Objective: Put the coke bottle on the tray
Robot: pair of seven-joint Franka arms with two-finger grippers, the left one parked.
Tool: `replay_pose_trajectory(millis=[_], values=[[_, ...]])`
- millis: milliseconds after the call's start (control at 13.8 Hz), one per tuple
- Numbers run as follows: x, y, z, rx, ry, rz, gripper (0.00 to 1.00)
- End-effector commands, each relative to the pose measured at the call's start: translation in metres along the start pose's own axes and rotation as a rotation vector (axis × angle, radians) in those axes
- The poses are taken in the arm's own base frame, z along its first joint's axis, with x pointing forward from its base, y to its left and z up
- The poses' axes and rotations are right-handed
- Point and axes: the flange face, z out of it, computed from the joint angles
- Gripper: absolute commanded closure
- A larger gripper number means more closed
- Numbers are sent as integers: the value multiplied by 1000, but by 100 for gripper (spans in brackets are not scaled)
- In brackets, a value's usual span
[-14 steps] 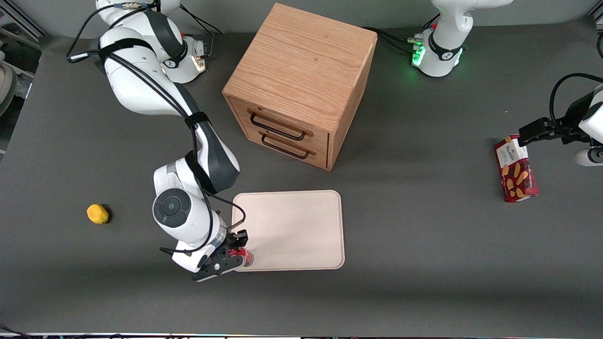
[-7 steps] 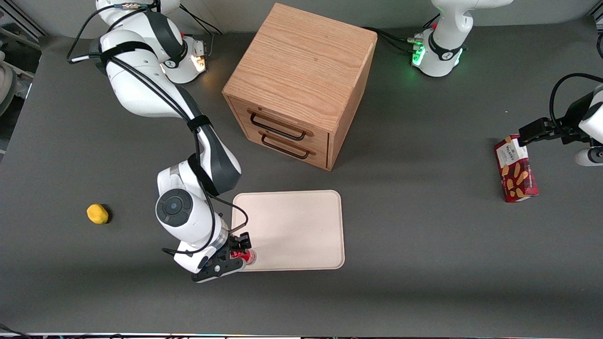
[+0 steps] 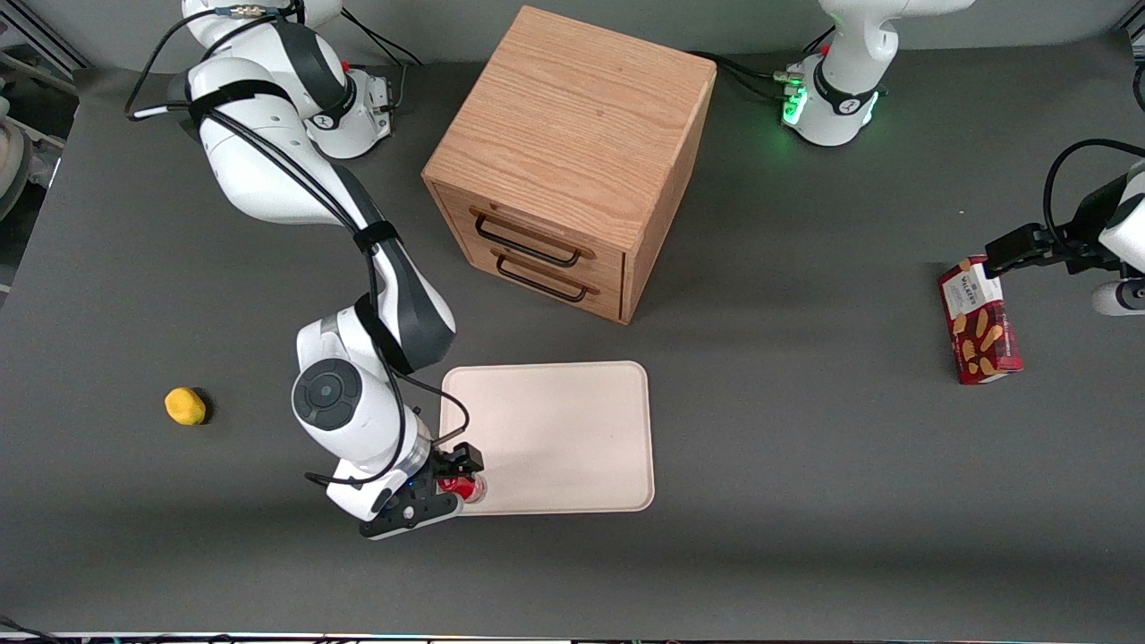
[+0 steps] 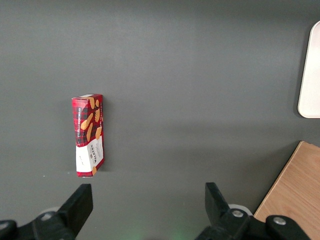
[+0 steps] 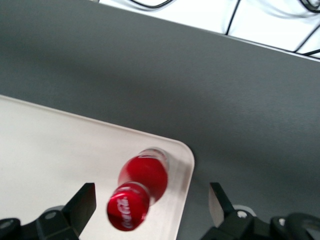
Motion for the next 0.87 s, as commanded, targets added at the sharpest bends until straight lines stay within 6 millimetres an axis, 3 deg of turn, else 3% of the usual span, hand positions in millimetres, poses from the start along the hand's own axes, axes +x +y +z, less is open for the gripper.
replay_pose_trajectory(millis=[0, 145, 290, 508, 726, 798], values=[[-8, 36, -48, -16, -19, 63, 0], [-26, 67, -94, 23, -31, 136, 0], [-54, 112, -134, 68, -42, 255, 0], [-102, 151, -181, 75, -52, 325, 0], [-153, 177, -229, 79, -70, 373, 0], [-164, 177, -244, 78, -96, 372, 0]])
